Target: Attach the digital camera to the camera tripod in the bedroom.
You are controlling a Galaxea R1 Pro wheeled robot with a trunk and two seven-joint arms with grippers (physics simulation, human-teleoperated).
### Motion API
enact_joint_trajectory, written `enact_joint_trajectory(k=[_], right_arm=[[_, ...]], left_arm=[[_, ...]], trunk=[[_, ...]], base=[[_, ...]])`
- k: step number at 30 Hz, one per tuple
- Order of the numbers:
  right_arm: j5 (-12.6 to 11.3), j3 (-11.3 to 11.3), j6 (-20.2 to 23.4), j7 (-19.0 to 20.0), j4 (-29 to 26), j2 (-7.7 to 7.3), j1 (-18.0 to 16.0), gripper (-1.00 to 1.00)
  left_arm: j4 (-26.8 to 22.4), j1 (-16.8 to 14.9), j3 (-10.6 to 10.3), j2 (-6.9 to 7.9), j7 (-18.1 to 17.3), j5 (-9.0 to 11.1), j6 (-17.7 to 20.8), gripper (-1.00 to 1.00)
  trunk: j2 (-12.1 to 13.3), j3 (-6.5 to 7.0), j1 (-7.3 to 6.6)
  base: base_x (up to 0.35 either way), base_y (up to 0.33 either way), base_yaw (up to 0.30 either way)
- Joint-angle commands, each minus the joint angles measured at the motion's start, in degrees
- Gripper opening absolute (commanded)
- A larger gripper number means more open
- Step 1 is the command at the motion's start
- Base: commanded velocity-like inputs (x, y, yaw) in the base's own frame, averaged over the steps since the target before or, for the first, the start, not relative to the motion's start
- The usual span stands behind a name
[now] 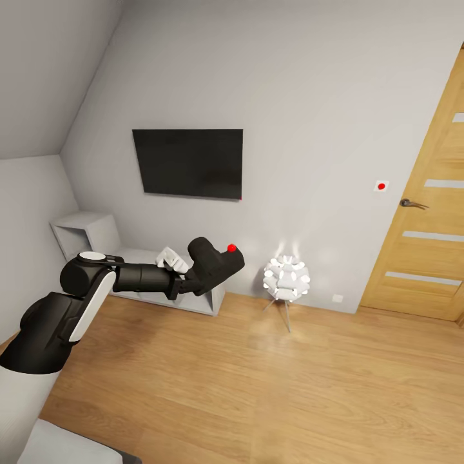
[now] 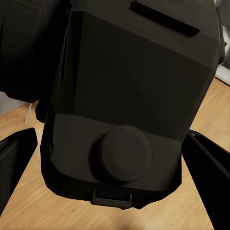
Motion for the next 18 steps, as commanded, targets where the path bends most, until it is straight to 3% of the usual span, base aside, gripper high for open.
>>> enact_joint_trajectory(k=[1, 18], right_arm=[[0.4, -0.5, -0.4, 0.1, 0.2, -0.04, -0.1, 1.00], [0.8, -0.2, -0.4, 0.5, 0.3, -0.38, 0.2, 1.00]], left_arm=[[0.0, -0.1, 0.0, 0.03, 0.0, 0.2, 0.3, -1.00], [-0.3, 0.3, 0.3, 0.08, -0.4, -0.1, 0.3, -1.00]], trunk=[[-0.1, -0.13, 0.04], [-0.1, -0.13, 0.04]], base=[[0.000, 0.000, 0.000], [0.000, 0.000, 0.000]])
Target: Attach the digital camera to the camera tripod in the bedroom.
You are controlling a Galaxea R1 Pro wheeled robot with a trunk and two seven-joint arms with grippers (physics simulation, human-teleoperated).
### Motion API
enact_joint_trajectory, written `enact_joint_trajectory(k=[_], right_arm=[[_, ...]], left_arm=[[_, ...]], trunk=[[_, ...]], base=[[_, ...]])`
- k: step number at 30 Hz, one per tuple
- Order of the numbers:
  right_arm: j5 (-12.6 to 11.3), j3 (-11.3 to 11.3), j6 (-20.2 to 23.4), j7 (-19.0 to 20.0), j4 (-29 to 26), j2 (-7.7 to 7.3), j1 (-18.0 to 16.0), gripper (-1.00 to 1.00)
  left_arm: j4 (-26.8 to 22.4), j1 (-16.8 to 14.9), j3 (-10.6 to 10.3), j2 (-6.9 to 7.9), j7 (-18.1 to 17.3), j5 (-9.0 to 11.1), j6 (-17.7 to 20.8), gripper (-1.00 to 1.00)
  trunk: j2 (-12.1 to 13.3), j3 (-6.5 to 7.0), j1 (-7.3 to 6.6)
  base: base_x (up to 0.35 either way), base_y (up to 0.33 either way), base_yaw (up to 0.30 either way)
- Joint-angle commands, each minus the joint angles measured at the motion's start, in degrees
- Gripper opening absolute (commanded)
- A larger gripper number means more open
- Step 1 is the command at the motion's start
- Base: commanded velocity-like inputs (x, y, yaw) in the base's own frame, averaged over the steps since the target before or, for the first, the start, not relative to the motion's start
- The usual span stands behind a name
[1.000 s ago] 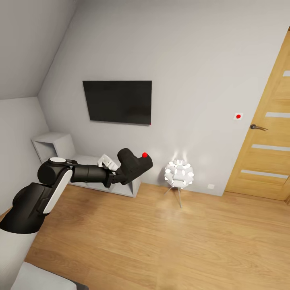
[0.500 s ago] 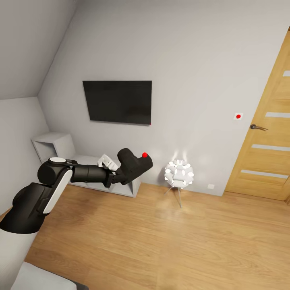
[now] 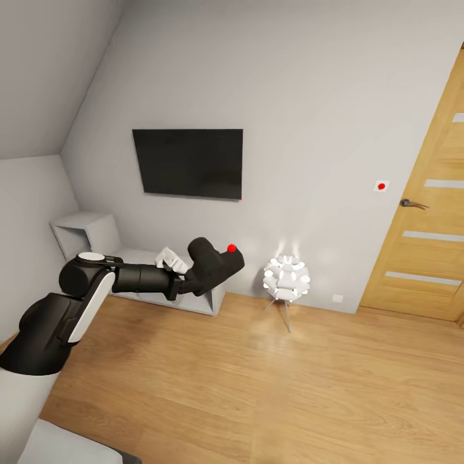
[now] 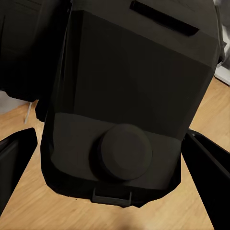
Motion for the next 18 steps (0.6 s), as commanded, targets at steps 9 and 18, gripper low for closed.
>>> enact_joint_trajectory(k=[9, 18], right_arm=[[0.5, -0.5, -0.6, 0.1, 0.2, -2.95, 2.7, 1.00], [0.5, -0.7, -0.7, 0.1, 0.2, -4.66, 3.1, 1.00]], left_arm=[[-0.4, 2.9, 2.6, 0.19, -1.9, 2.0, 0.3, -1.00], [2.5, 5.8, 5.4, -0.01, -3.4, 2.7, 0.3, -1.00]], trunk=[[-0.1, -0.13, 0.04], [-0.1, -0.10, 0.04]], base=[[0.000, 0.000, 0.000], [0.000, 0.000, -0.036]])
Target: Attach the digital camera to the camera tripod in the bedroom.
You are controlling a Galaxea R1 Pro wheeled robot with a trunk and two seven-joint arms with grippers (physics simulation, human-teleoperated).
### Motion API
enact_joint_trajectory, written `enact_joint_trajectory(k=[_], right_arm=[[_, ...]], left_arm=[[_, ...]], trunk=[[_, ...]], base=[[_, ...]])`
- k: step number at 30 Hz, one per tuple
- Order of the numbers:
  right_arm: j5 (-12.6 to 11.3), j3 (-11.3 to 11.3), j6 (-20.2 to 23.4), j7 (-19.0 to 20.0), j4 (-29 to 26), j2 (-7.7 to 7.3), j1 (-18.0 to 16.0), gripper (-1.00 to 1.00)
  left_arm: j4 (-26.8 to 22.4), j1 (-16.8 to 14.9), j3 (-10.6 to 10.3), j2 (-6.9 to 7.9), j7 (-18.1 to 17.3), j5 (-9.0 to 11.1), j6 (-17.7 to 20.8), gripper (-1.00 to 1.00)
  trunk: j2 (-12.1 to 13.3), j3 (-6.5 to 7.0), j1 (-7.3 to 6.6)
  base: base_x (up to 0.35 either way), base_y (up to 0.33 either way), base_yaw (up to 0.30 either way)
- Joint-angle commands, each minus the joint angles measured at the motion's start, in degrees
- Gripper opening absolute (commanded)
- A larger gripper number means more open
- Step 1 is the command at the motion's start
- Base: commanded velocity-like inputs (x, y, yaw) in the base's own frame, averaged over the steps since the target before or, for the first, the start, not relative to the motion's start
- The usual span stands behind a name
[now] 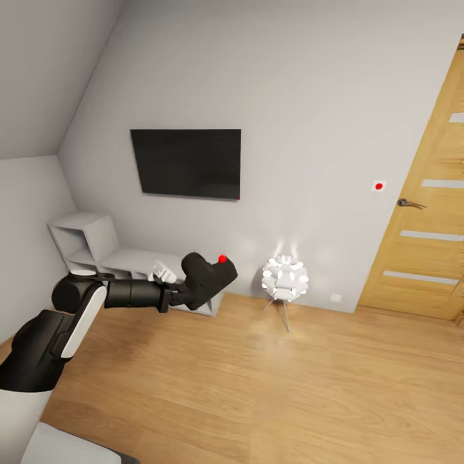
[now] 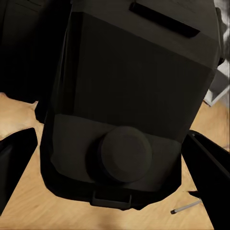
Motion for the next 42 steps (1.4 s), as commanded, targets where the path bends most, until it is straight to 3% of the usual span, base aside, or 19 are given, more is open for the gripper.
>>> enact_joint_trajectory(k=[1, 13, 21, 29, 30, 42], right_arm=[[0.4, -0.5, -0.4, 0.1, 0.3, -0.04, -0.1, 1.00], [0.4, -0.5, -0.4, 0.1, 0.2, -0.03, -0.1, 1.00], [0.4, -0.5, -0.4, 0.1, 0.2, -0.03, -0.1, 1.00], [0.4, -0.5, -0.4, 0.1, 0.2, -0.03, -0.1, 1.00], [0.4, -0.5, -0.4, 0.1, 0.2, -0.03, -0.1, 1.00], [0.4, -0.5, -0.3, 0.1, 0.2, 0.03, -0.1, 1.00]], left_arm=[[0.3, 0.3, 0.3, 0.03, -0.5, 0.3, 0.2, -1.00], [2.0, 4.2, 4.1, -0.29, -4.3, 0.5, 0.2, -1.00], [2.0, 4.2, 6.6, -0.41, -6.8, 0.5, 0.2, -1.00], [2.0, 4.2, 9.2, -0.41, -9.4, 0.5, 0.2, -1.00], [2.0, 4.2, 9.7, -0.41, -14.5, 0.5, 0.2, -1.00], [2.0, 4.2, 9.6, -0.48, -14.4, 0.5, 0.2, -1.00]], trunk=[[-0.1, -0.11, 0.04], [-0.1, 0.33, 0.04], [-0.1, 0.48, 0.04], [-0.1, 0.49, 0.04], [-0.1, 0.49, 0.04], [-0.1, 0.50, 0.04]], base=[[0.000, 0.000, -0.178], [0.000, 0.000, -0.242], [0.030, 0.000, -0.135], [0.250, 0.000, -0.009], [0.320, 0.000, -0.002], [0.336, 0.000, -0.001]])
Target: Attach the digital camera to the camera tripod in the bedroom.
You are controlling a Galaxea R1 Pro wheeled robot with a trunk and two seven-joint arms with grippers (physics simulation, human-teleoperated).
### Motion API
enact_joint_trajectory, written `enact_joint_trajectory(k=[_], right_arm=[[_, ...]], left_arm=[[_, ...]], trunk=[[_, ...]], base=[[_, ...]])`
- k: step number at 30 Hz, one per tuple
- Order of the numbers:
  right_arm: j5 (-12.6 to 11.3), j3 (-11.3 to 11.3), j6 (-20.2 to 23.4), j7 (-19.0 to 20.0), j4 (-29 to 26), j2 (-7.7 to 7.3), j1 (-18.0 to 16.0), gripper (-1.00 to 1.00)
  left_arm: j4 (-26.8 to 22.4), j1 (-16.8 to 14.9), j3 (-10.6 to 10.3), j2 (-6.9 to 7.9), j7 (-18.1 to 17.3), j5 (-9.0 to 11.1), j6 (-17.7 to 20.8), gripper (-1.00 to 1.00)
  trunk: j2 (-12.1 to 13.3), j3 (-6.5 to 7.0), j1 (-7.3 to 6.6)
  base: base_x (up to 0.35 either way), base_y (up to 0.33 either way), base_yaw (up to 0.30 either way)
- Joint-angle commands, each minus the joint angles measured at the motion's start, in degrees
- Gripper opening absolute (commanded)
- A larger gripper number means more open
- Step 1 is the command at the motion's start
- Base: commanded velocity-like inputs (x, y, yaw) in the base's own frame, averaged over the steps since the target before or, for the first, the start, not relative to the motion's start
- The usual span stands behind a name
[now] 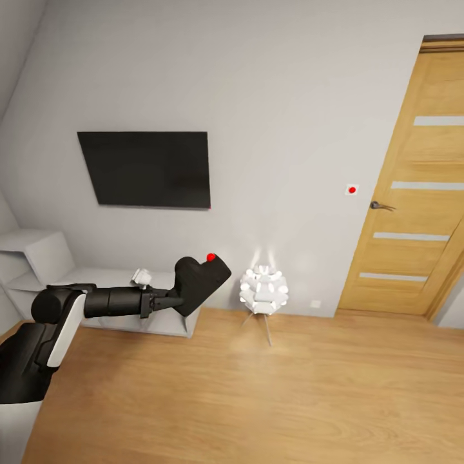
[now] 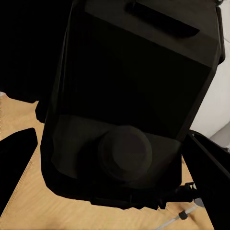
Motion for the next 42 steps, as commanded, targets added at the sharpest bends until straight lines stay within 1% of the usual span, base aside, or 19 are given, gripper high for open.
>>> enact_joint_trajectory(k=[1, 5, 11, 25, 42], right_arm=[[0.4, -0.5, -0.4, 0.1, 0.2, -0.04, -0.1, 1.00], [0.4, -0.5, -0.4, 0.1, 0.2, -0.02, -0.1, 1.00], [0.4, -0.5, -0.4, 0.1, 0.2, -0.02, -0.1, 1.00], [0.4, -0.5, -0.4, 0.1, 0.2, -0.01, -0.1, 1.00], [0.4, -0.5, -0.4, 0.1, 0.2, -0.01, -0.1, 1.00]], left_arm=[[0.0, -0.1, -0.1, 0.03, -0.1, 0.2, 0.3, -1.00], [0.0, -0.1, -0.1, -0.21, -0.1, 0.2, 0.3, -1.00], [-0.1, -0.1, -0.1, -1.01, -0.1, 0.2, 0.3, -1.00], [-0.1, -0.1, -0.2, -1.12, -0.1, 0.1, 0.3, -1.00], [-0.1, -0.1, -0.2, -1.12, -0.1, 0.1, 0.3, -1.00]], trunk=[[-0.1, -0.13, 0.07], [-0.1, -0.13, 0.07], [-0.1, -0.13, 0.07], [-0.1, -0.13, 0.07], [-0.1, -0.13, 0.07]], base=[[0.343, 0.000, -0.020], [0.343, 0.000, -0.098], [0.342, -0.007, -0.229], [0.287, -0.041, -0.276], [0.336, -0.011, -0.279]])
